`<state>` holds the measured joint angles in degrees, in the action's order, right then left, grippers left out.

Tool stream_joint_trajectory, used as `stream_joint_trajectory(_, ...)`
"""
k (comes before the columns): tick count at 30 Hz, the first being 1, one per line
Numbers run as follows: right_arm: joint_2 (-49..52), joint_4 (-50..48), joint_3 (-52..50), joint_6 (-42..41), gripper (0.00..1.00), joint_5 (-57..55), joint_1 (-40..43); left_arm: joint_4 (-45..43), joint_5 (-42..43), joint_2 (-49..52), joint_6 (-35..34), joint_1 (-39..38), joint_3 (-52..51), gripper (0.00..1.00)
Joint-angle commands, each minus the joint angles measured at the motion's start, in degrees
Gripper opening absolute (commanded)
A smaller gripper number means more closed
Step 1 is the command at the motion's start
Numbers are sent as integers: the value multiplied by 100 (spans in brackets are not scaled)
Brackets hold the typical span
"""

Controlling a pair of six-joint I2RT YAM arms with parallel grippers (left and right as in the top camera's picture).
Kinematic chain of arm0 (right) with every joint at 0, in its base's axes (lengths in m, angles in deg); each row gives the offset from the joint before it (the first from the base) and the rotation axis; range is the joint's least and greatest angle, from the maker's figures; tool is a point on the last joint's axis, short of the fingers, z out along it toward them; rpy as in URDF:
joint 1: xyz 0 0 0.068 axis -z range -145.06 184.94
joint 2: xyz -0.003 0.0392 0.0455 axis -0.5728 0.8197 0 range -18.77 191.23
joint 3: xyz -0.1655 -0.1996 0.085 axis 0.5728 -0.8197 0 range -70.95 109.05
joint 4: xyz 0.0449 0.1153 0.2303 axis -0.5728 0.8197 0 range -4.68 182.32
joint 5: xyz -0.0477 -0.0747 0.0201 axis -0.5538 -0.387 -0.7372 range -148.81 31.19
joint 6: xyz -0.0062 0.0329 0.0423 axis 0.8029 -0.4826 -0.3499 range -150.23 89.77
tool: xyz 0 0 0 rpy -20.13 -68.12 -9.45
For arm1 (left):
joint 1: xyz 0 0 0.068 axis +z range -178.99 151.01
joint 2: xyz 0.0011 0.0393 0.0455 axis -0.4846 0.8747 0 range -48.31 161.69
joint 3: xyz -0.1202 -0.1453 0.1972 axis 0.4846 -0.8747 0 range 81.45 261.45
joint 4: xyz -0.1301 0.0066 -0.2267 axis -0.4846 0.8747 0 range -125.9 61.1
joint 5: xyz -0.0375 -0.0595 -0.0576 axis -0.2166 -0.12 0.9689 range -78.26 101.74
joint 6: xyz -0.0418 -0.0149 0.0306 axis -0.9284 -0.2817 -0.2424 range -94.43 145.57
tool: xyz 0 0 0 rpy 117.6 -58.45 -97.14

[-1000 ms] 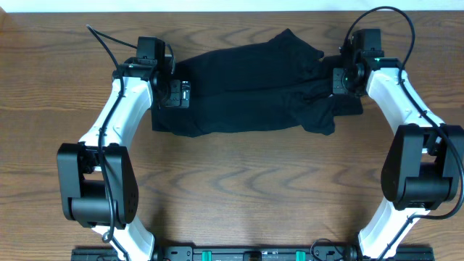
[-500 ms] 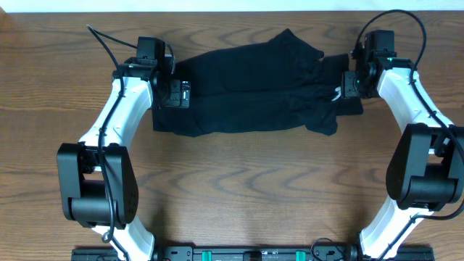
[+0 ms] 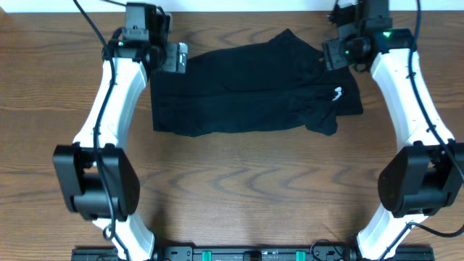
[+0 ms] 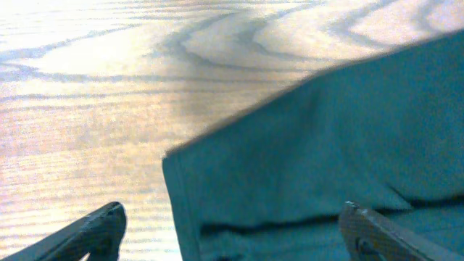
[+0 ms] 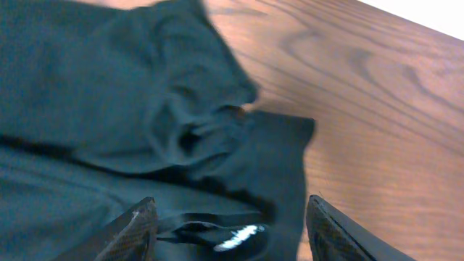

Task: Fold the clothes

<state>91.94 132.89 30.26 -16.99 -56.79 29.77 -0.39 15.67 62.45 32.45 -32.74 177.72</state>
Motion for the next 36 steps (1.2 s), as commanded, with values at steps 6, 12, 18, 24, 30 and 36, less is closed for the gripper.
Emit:
stream_joint_trajectory(6,-44,175,35,181,66,107,-273,-446,15,1152,236,162,234,93)
stream_joint_trajectory(12,-44,240,35,177,66,146,-295,-890,15,1434,636,247,234,93)
stream_joint_trajectory(18,-44,251,35,162,66,146,-306,-1060,17,1762,1113,317,234,92)
stream_joint_trajectory(24,-44,256,35,162,66,146,-306,-1080,17,2002,1410,321,234,91)
stream_joint_trajectory(30,-44,236,35,162,66,146,-306,-994,87,2013,1408,319,232,86)
stream_joint_trajectory(36,-44,249,35,162,66,146,-306,-901,269,2280,1408,319,221,71)
